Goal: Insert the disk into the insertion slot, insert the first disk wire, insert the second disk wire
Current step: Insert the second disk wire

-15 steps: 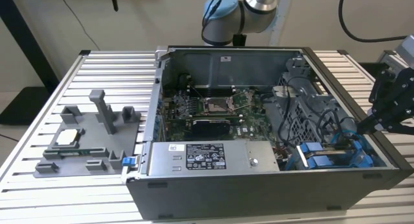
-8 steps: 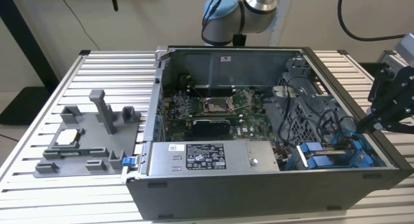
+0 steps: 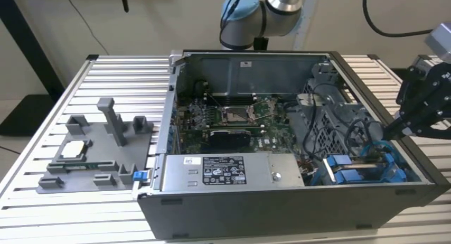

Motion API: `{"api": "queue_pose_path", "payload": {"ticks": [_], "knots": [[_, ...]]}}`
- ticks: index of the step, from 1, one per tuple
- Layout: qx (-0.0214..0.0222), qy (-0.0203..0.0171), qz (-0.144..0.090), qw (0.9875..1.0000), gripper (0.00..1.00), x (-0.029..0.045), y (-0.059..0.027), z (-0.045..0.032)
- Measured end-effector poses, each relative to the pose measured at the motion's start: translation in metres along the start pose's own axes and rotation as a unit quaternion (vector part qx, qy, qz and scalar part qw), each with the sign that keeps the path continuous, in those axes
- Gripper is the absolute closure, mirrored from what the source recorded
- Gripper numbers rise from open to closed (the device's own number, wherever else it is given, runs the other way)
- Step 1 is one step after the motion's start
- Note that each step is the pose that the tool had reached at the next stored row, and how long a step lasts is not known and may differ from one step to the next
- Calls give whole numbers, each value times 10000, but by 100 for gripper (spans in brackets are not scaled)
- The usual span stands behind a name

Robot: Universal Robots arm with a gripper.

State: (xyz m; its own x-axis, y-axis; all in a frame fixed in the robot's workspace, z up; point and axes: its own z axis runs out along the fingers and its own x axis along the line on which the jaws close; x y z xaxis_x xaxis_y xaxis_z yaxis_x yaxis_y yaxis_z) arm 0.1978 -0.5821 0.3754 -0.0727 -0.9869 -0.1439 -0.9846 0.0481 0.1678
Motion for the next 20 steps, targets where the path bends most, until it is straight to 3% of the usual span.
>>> {"api": "queue_pose_path", "payload": {"ticks": [10,20], "knots": [[-14,0,3,10000,100,-55,200,-40],[-25,1,4,10000,100,-40,468,-6]]}}
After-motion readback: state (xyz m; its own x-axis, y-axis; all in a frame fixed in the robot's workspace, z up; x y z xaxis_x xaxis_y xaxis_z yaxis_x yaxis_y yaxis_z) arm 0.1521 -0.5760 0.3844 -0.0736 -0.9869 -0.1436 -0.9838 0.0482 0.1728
